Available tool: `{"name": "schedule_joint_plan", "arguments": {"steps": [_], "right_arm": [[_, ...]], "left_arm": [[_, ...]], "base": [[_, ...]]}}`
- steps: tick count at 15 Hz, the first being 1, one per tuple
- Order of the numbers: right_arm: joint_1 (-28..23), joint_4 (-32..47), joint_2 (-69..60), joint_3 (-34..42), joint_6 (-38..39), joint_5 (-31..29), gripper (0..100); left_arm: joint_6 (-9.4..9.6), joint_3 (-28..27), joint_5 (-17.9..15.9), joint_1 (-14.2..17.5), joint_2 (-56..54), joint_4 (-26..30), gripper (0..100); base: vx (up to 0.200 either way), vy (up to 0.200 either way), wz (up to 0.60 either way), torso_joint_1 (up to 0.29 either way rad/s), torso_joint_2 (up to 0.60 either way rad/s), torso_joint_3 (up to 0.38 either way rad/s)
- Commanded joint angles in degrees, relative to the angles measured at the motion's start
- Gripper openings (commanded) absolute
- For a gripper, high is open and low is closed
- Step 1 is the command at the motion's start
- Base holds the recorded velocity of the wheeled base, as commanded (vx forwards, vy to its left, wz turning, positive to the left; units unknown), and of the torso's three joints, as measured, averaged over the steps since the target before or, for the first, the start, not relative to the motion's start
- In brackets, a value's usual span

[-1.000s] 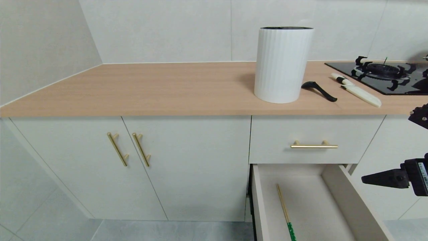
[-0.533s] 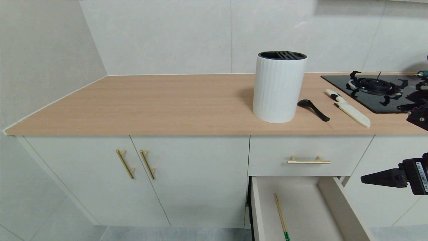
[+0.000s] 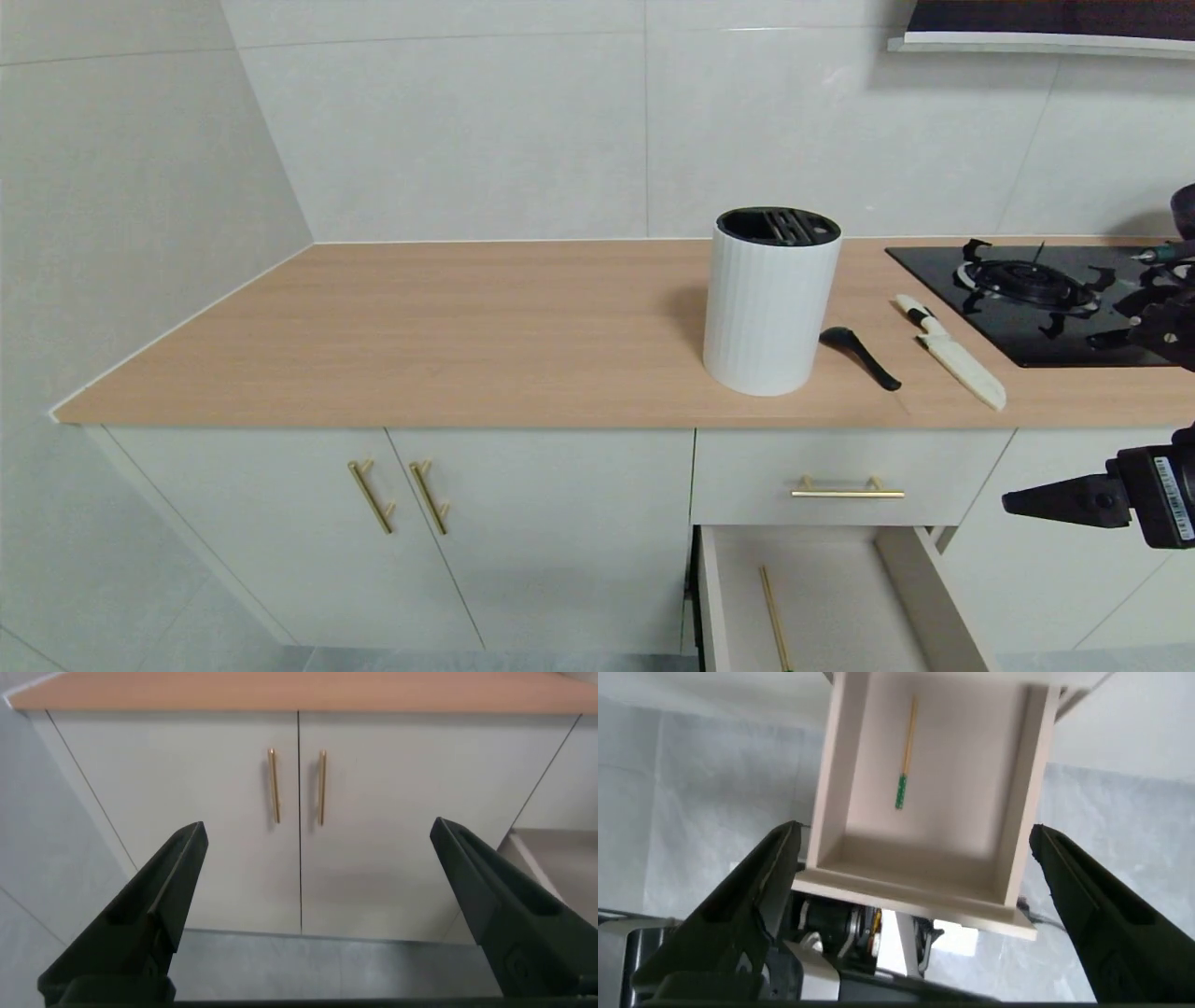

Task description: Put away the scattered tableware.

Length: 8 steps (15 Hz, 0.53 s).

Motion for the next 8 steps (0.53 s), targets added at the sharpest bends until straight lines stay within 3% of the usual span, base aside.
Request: {"name": "schedule_joint_plan", "arguments": {"steps": [1, 3, 6, 8], "right_arm": [[0.01, -4.08, 0.58, 2.71, -2.09, 0.02, 100], [-0.35, -10.41, 3.74, 3.85, -5.87, -0.15, 100], [-5.09, -28.96, 18.07, -1.16, -9.57, 0.9, 100], [-7.46, -31.33, 23.87, -6.78, -10.88, 6.35, 100]], "left_arm": [[-0.03, 0.05, 0.04, 0.06, 0.02, 0.07, 100], [-0.03, 0.05, 0.04, 0.06, 0.02, 0.07, 100], [-0.03, 0.05, 0.04, 0.06, 0.02, 0.07, 100], [-0.03, 0.05, 0.04, -0.03, 0.02, 0.07, 100]], "base": [[0.0, 0.0, 0.0, 0.134, -0.33, -0.183], [0.0, 0.0, 0.0, 0.068, -0.15, -0.088], [0.0, 0.0, 0.0, 0.007, -0.02, -0.011], [0.0, 0.0, 0.0, 0.0, 0.0, 0.0]]}}
